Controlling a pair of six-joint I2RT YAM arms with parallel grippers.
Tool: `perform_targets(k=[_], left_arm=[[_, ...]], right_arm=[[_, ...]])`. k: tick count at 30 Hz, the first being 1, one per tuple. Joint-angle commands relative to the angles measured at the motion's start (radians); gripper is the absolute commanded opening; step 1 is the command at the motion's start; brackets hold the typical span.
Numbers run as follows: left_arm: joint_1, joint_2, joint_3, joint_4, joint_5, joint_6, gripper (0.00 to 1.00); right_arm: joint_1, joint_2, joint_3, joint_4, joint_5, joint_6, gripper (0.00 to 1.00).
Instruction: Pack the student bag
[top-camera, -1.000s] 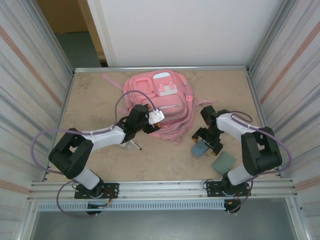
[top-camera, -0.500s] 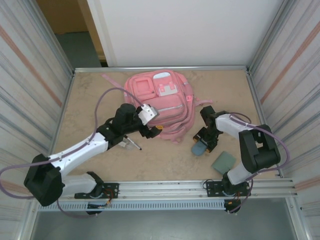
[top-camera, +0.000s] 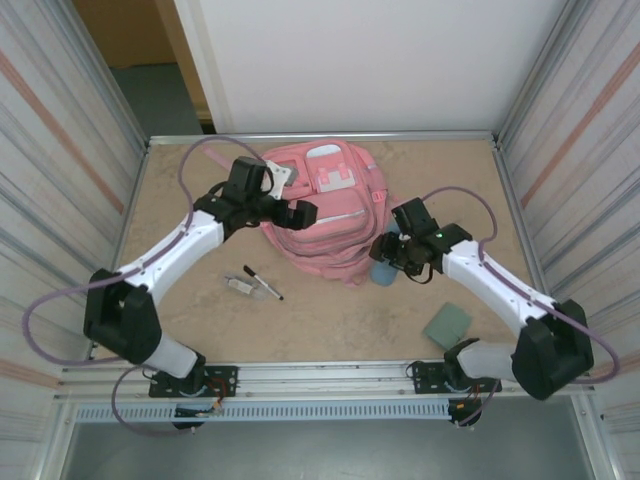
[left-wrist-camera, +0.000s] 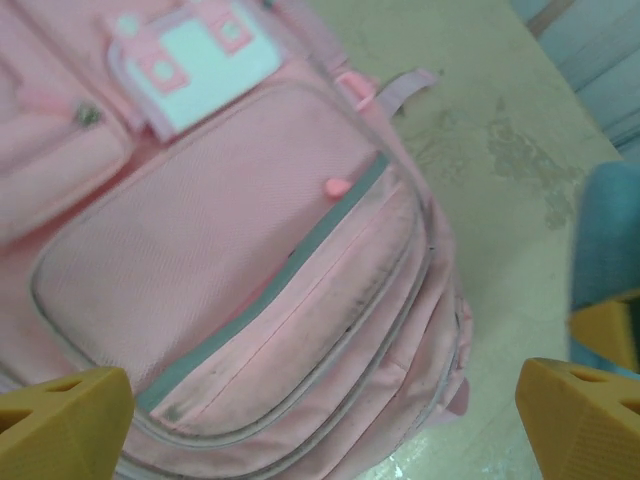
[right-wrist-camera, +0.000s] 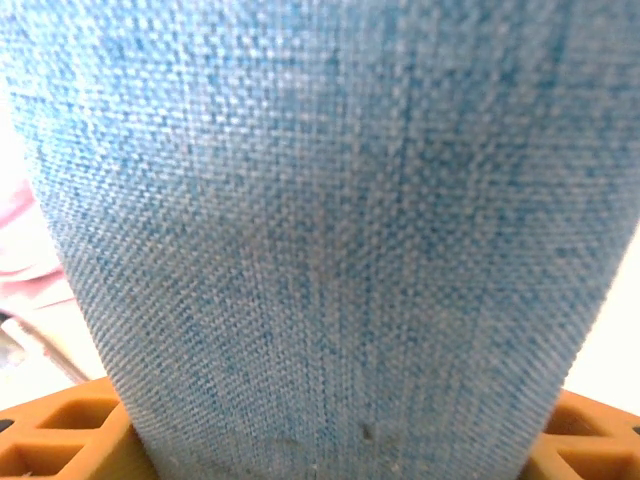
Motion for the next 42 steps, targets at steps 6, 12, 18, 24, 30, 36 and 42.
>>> perform_targets(k=[6, 12, 18, 24, 30, 36, 42], left_arm=[[-0.046, -0.078, -0.124, 0.383, 0.412, -0.364, 0.99], [-0.119, -0.125, -0.093, 0.342, 0.357, -0.387, 0.99], [-0.172, -0.102, -0.078, 0.296, 0.347, -0.380, 0.95], [-0.176, -0.088, -0.078, 0.310, 0.352, -0.406, 0.80], [-0.173, -0.059, -0.087, 0.356, 0.378, -0.451, 0.57], [-0.160, -0.085, -0.100, 0.361, 0.371, -0.419, 0.45], [-0.104, -0.141, -0.172, 0.435, 0.354, -0.471, 0.36]], right_arm=[[0.112, -0.086, 0.052, 0.162, -0.016, -0.369, 0.42], [0.222, -0.119, 0.005, 0.281, 0.045, -0.483, 0.42], [0.288, -0.116, -0.010, 0.375, 0.060, -0.537, 0.40], [0.332, -0.069, 0.020, 0.410, 0.068, -0.535, 0.42], [0.345, -0.045, 0.022, 0.477, 0.066, -0.517, 0.43], [0.347, -0.042, 0.021, 0.479, 0.059, -0.516, 0.44], [0.347, -0.043, 0.011, 0.464, 0.060, -0.534, 0.56]])
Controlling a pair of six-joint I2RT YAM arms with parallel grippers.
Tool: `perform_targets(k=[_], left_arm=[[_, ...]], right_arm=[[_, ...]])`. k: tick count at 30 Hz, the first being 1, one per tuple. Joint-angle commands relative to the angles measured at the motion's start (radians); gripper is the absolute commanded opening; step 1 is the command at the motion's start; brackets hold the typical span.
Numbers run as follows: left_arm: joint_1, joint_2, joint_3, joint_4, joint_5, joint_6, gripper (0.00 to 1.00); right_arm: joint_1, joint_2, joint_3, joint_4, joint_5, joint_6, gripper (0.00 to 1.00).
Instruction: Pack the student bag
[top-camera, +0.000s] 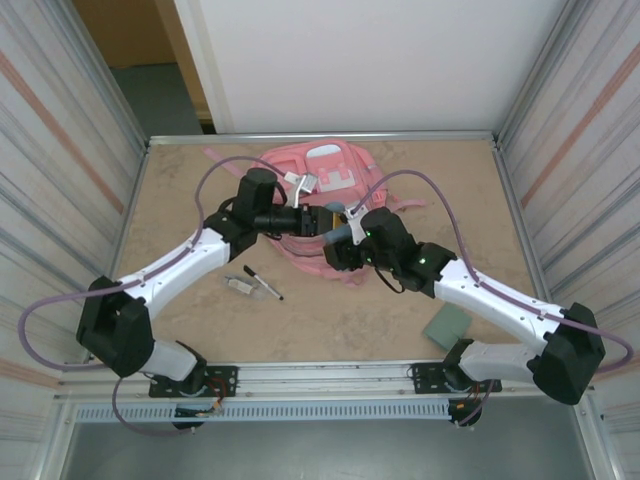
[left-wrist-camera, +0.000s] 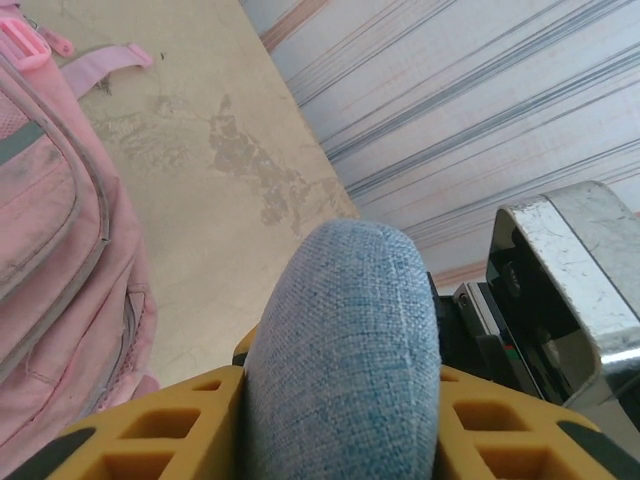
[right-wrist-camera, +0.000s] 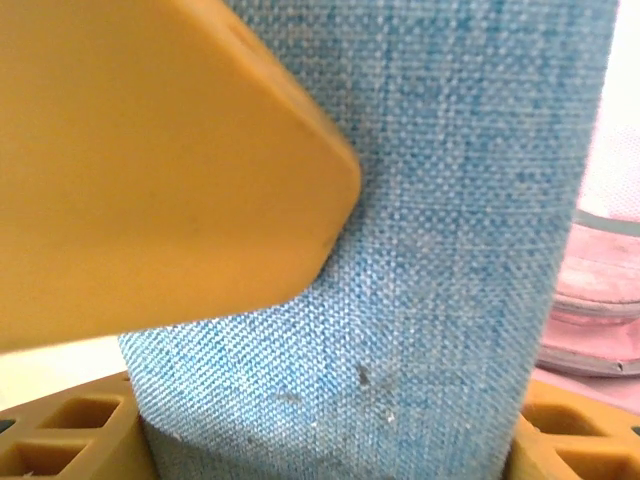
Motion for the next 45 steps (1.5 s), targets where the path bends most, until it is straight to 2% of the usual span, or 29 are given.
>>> perform_targets(k=[1, 5, 6, 8, 11, 17, 22, 26, 31, 32, 34, 36, 37, 42, 45], left_arm=[[0.033, -0.054, -0.031, 0.080, 0.027, -0.056, 0.36], [0.091, -0.080, -0.038, 0.047, 0.036, -0.061, 0.36], [0.106, -0.088, -0.051, 0.054, 0.026, -0.079, 0.36], [0.130, -0.096, -0.069, 0.061, 0.005, -0.122, 0.35], [0.140, -0.093, -0.069, 0.075, 0.048, -0.152, 0.34], [0.137, -0.083, -0.056, 0.052, 0.100, -0.184, 0.35], [0.130, -0.084, -0.054, 0.014, 0.131, -0.137, 0.37], [0.130, -0.054, -0.047, 0.004, 0.159, -0.157, 0.41], [0.139, -0.022, -0.029, 0.015, 0.180, -0.183, 0.45], [0.147, -0.023, -0.025, 0.012, 0.178, -0.184, 0.46], [0.165, -0.044, -0.034, 0.031, 0.167, -0.174, 0.58], [0.177, -0.070, -0.050, 0.050, 0.124, -0.119, 0.77], [0.179, -0.083, -0.056, 0.046, 0.081, -0.063, 0.81], [0.126, -0.094, -0.052, -0.069, -0.280, 0.292, 0.82], [0.016, -0.035, -0.049, -0.075, -0.501, 0.596, 0.87]], right_arm=[[0.012, -0.004, 0.017, 0.046, -0.016, -0.035, 0.61], [0.005, -0.049, -0.028, 0.023, 0.015, -0.050, 0.88], [0.005, -0.060, -0.040, 0.022, 0.015, -0.060, 0.91], [0.000, -0.063, -0.057, 0.029, -0.009, -0.101, 0.95], [0.007, -0.041, -0.074, 0.063, -0.082, -0.222, 0.96], [-0.032, 0.009, -0.044, 0.127, -0.162, -0.236, 0.95], [-0.058, 0.041, -0.018, 0.154, -0.174, -0.255, 0.89], [-0.080, 0.064, 0.008, 0.148, -0.244, -0.275, 0.65], [-0.080, 0.074, 0.011, 0.168, -0.281, -0.282, 0.46], [-0.080, 0.067, 0.000, 0.179, -0.278, -0.279, 0.44], [-0.092, 0.053, -0.018, 0.186, -0.273, -0.261, 0.44], [-0.120, 0.034, -0.025, 0.171, -0.254, -0.233, 0.44], [-0.139, 0.025, -0.024, 0.148, -0.234, -0.215, 0.43], [-0.276, -0.034, -0.029, 0.047, -0.174, -0.106, 0.42], [-0.362, -0.058, -0.021, -0.021, -0.146, -0.059, 0.42]])
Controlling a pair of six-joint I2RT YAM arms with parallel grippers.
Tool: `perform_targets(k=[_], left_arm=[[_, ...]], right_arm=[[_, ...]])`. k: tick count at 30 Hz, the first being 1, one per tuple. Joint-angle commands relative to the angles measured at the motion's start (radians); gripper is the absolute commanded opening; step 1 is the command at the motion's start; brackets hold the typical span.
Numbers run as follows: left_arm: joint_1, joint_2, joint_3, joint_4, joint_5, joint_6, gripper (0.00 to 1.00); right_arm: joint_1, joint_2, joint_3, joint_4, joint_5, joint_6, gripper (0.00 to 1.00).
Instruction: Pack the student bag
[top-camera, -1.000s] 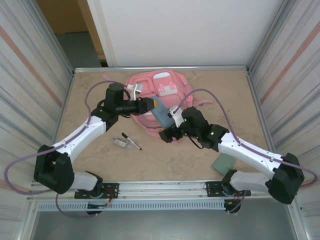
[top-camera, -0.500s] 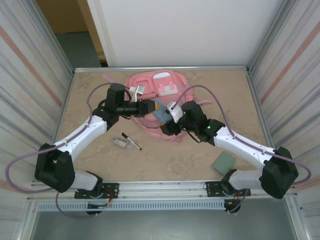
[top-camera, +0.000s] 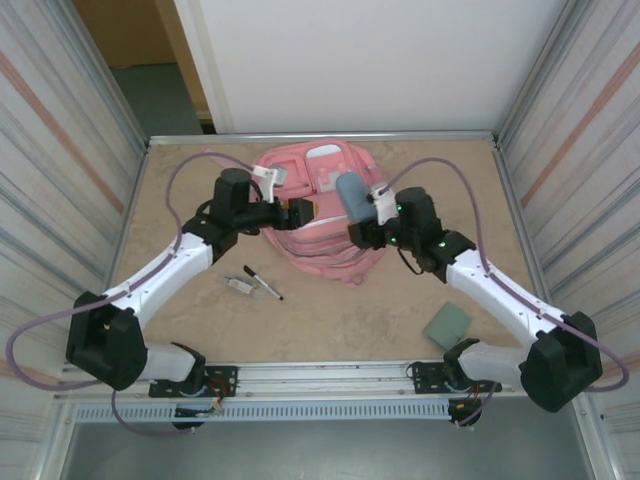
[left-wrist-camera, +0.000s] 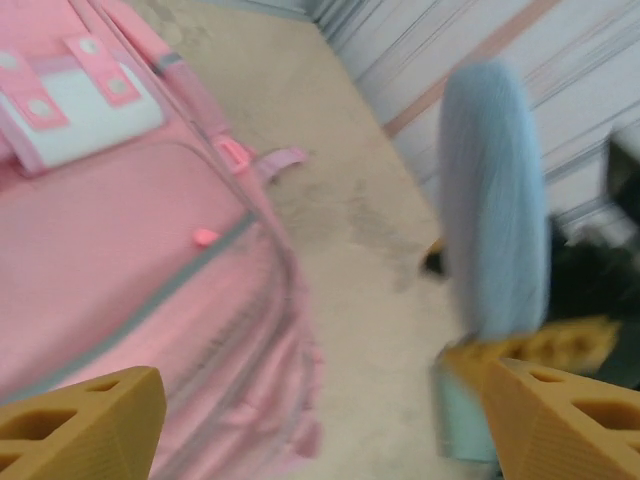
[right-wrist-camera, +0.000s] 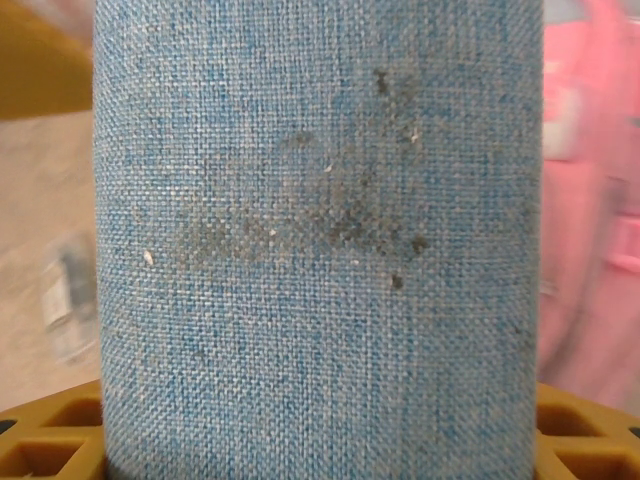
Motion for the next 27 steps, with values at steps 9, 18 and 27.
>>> perform_targets(k=[9, 18, 27], left_arm=[[-0.240, 0.343, 0.158, -0.136, -0.622, 0.791, 0.89], [-0.208, 0.612, 0.396, -0.355, -0.753, 0.759, 0.64], [-0.278, 0.548, 0.449, -0.377, -0.899, 0.827, 0.00]], right_arm=[[-0.134, -0.129, -0.003, -0.136, -0.003, 0.107, 0.42], [-0.137, -0.185, -0.013, -0.155, -0.020, 0.123, 0.41], [-0.126, -0.175, -0.063, -0.233, -0.159, 0.134, 0.42]])
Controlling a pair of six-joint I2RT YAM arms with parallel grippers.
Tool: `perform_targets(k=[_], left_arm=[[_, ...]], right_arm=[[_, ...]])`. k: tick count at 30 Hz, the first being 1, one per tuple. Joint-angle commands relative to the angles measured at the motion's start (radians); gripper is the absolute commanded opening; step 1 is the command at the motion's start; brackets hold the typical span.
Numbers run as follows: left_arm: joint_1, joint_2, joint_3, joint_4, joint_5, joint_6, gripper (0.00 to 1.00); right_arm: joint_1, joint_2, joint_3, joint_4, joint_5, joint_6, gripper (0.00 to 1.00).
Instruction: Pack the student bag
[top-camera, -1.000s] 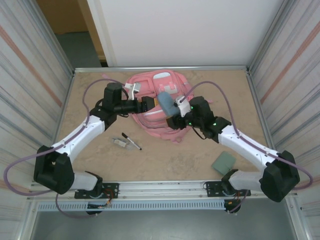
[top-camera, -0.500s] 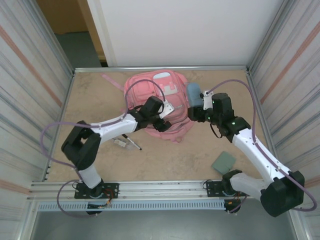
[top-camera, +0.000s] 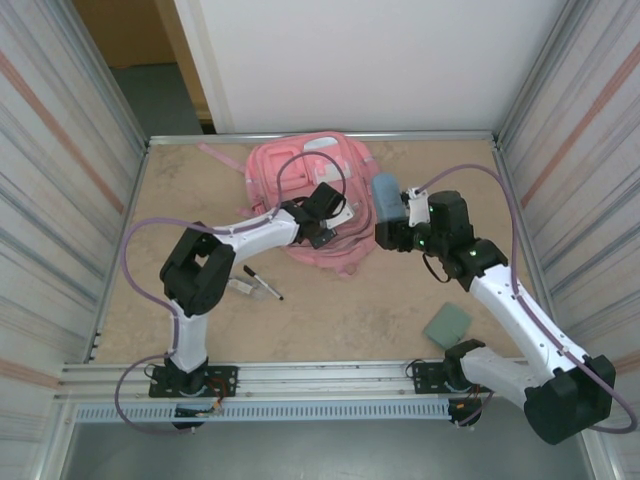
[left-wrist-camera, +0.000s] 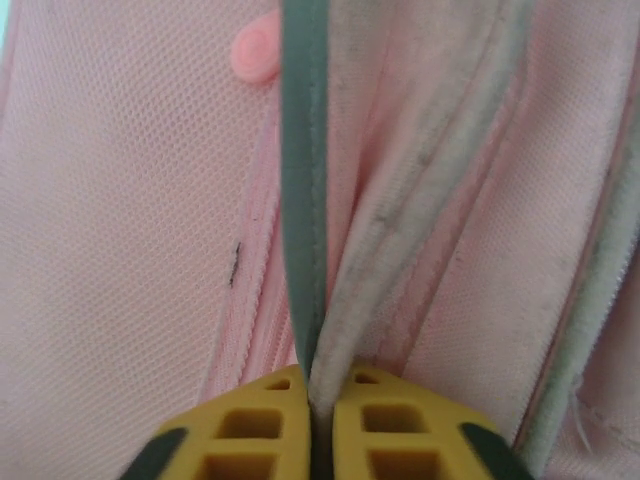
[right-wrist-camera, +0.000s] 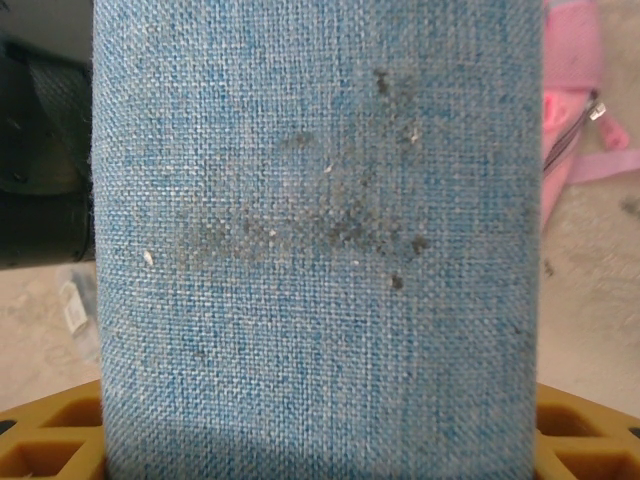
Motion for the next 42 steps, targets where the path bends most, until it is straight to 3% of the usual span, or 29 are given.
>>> perform_targets(k=[1, 7, 11, 15, 17, 19, 20, 23, 25, 30, 33, 38, 42], left_arm=[[-0.024, -0.079, 0.028, -0.010, -0.180, 0.034, 0.00], [-0.009, -0.184, 0.111, -0.016, -0.191, 0.016, 0.00], [-0.006, -0.246, 0.159, 0.018, -0.195, 0.004, 0.00], [0.023, -0.282, 0.231, 0.006, -0.128, -0.127, 0.00], [0.045, -0.296, 0.243, 0.004, -0.049, -0.162, 0.00], [0.067, -0.300, 0.259, -0.005, -0.010, -0.191, 0.00], [0.073, -0.297, 0.273, -0.020, 0.000, -0.196, 0.00], [0.089, -0.292, 0.290, -0.052, 0.047, -0.209, 0.00], [0.091, -0.298, 0.283, -0.048, 0.090, -0.233, 0.00], [0.091, -0.317, 0.276, -0.031, 0.182, -0.349, 0.00], [0.090, -0.307, 0.281, -0.026, 0.259, -0.412, 0.00], [0.090, -0.304, 0.259, -0.006, 0.324, -0.497, 0.00], [0.093, -0.315, 0.204, 0.045, 0.313, -0.523, 0.00]], right_arm=[[0.008, -0.012, -0.044, -0.053, -0.081, 0.024, 0.42], [0.009, -0.007, -0.071, -0.090, -0.090, 0.009, 0.45], [0.049, 0.067, -0.083, 0.002, -0.145, 0.052, 0.44], [0.129, 0.215, -0.046, 0.154, -0.142, 0.140, 0.44], [0.129, 0.314, -0.007, 0.220, -0.180, 0.195, 0.43], [0.126, 0.409, 0.052, 0.256, -0.213, 0.238, 0.30], [0.128, 0.442, 0.068, 0.271, -0.215, 0.253, 0.29], [0.134, 0.545, 0.134, 0.296, -0.178, 0.281, 0.36], [0.129, 0.627, 0.184, 0.313, -0.167, 0.319, 0.34], [0.091, 0.801, 0.213, 0.549, -0.154, 0.691, 0.39], [0.104, 0.881, 0.299, 0.578, -0.151, 0.813, 0.42], [0.121, 0.958, 0.451, 0.519, -0.155, 0.869, 0.50], [0.105, 0.974, 0.495, 0.451, -0.180, 0.885, 0.53]])
